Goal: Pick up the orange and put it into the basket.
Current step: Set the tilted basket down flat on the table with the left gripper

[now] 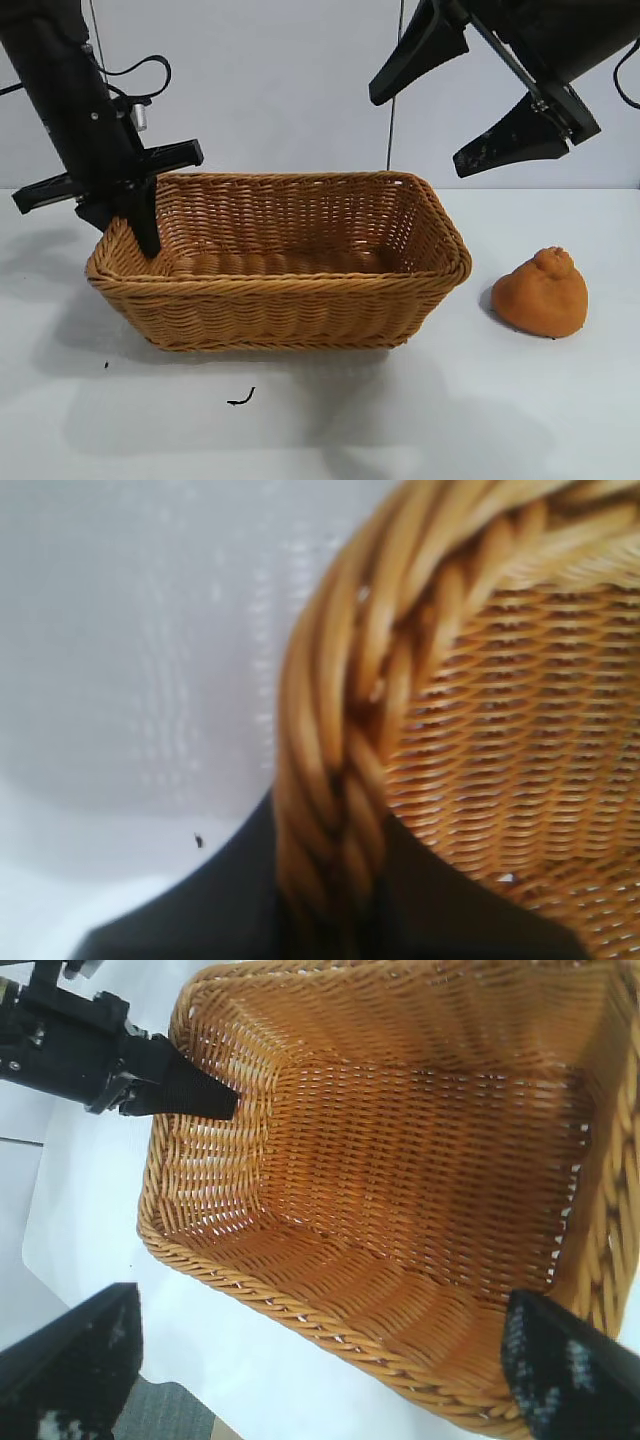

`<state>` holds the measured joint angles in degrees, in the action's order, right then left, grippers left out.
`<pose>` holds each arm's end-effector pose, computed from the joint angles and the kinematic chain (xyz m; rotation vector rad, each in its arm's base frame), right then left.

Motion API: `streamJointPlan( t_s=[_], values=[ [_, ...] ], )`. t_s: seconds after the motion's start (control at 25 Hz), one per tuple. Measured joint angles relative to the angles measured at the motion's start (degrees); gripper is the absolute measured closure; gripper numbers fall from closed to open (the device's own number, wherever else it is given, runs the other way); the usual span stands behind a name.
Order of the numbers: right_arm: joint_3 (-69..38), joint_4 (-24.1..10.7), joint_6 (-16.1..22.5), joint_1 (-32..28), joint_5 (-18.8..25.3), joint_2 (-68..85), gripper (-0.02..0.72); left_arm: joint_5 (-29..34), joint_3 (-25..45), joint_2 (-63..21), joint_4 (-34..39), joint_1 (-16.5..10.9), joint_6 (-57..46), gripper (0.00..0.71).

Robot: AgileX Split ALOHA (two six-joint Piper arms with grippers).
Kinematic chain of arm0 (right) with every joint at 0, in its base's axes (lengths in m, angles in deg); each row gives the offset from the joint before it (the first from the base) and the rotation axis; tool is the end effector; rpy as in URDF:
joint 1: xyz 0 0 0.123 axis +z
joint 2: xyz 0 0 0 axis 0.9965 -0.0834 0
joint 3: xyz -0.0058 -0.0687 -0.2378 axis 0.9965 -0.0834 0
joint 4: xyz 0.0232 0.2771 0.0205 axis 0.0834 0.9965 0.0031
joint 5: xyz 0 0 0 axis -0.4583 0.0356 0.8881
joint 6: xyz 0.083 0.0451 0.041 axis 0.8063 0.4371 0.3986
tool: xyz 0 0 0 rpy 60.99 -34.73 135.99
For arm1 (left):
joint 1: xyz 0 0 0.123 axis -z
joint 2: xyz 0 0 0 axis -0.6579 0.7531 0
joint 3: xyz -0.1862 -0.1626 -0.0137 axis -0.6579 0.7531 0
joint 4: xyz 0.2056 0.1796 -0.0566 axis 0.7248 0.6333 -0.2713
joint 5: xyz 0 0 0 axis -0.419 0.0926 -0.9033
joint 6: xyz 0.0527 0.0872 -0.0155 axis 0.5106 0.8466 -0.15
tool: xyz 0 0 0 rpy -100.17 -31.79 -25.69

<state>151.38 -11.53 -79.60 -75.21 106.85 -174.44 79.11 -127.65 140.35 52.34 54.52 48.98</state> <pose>0.3399 0.1197 0.2054 -0.1609 2.5527 0.9343 0.4213 -0.1278 0.0766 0.0635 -3.0865 0.4123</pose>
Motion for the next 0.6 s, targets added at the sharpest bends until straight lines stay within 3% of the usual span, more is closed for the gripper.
streamJointPlan(
  t_s=[0.24, 0.32, 0.36, 0.52, 0.6],
  values=[
    [0.0, -0.1, 0.0, 0.0, 0.0, 0.0, 0.008, -0.1, 0.0, 0.3, -0.1, -0.1, 0.2, 0.618],
    [0.0, -0.1, 0.0, 0.0, -0.1, 0.0, 0.008, -0.2, 0.0, 0.3, -0.1, -0.1, 0.3, 0.578],
    [0.0, -0.1, 0.0, 0.0, -0.2, 0.0, 0.008, -0.2, 0.0, 0.4, -0.1, -0.1, 0.3, 0.529],
    [0.0, -0.1, 0.0, 0.0, -0.2, 0.0, 0.008, -0.4, 0.0, 0.7, 0.1, -0.1, 0.3, 0.158],
    [0.0, -0.1, 0.0, 0.0, -0.2, 0.0, 0.008, -0.4, 0.0, 0.7, 0.1, -0.1, 0.2, 0.070]
  ],
)
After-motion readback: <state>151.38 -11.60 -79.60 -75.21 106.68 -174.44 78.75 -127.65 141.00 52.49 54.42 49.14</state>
